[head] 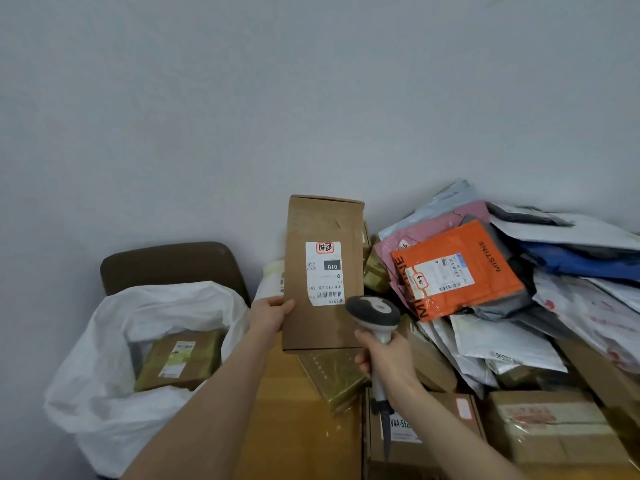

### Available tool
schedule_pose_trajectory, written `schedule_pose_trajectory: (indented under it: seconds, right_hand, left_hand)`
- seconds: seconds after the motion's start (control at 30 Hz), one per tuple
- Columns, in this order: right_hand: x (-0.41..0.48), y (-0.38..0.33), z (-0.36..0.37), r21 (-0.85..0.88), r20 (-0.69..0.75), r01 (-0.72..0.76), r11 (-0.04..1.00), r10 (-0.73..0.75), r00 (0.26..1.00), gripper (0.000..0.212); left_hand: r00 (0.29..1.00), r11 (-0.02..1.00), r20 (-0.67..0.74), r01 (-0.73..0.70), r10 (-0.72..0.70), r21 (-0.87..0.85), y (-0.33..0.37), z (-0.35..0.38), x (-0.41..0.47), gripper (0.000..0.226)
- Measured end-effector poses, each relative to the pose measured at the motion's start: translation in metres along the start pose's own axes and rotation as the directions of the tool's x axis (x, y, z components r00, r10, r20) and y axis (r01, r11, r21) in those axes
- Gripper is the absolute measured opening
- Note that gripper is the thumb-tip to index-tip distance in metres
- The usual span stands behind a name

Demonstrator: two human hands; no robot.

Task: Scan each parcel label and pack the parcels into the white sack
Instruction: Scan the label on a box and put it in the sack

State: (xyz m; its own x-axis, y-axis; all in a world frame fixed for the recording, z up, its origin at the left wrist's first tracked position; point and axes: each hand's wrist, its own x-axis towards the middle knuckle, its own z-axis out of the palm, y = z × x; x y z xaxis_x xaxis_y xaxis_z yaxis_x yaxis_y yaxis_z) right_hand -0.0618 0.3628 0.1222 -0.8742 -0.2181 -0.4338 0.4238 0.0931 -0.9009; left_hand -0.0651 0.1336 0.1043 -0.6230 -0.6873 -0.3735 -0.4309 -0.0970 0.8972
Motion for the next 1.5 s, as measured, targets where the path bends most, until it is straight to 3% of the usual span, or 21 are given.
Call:
schedule_pose_trajectory:
  seconds: [1.5]
  right_hand:
    - [-0.028,-0.009,-0.003,-0.025,0.036,0.027,0.999,-0.026,0.999,0.016]
  left_hand:
    - [0.997,0.997,-0.030,-0.071,0.072,0.035,-0.009,0.016,0.004,0.034]
